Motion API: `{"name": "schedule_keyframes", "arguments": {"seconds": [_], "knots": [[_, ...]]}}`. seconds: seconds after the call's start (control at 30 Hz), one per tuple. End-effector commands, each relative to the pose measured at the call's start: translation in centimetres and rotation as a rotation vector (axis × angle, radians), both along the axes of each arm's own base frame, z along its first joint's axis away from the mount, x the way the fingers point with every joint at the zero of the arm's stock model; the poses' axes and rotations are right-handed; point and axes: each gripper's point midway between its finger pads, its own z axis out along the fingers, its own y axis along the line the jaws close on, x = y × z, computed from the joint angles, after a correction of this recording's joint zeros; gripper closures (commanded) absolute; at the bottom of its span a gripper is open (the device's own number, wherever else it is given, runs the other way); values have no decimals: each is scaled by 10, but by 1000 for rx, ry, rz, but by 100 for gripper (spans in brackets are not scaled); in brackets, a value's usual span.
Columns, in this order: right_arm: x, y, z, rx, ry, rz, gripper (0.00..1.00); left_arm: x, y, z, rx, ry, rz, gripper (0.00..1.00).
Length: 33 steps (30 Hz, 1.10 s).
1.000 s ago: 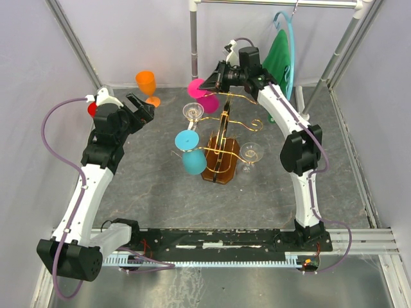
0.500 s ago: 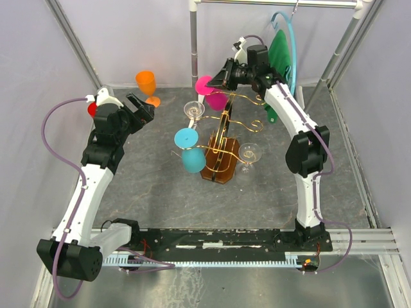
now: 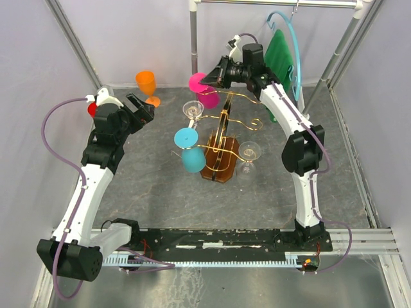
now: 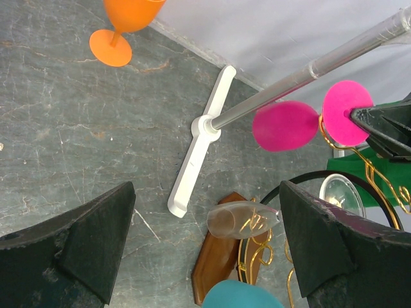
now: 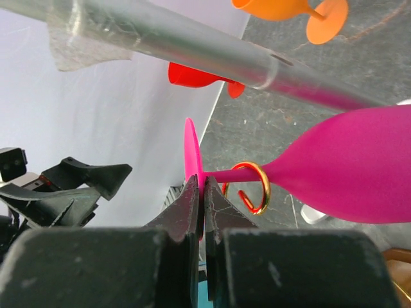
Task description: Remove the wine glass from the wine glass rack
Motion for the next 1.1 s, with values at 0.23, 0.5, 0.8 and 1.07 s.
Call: {"name": "schedule_keyframes", "arguments": {"seconds": [0.23, 0.5, 0.8, 1.07], "knots": [[-28, 18, 45, 87, -87, 111, 99, -2, 0, 8, 37, -30, -19, 1], [-50, -2, 44, 25, -85, 124, 99, -4, -1, 8, 25, -28, -22, 1], [-28, -31, 52, -34, -123, -9, 99, -6, -2, 11, 18, -36, -26, 1], [-23, -29, 91, -80, -310, -20, 99, -8, 0, 16, 25, -43, -22, 1]]}}
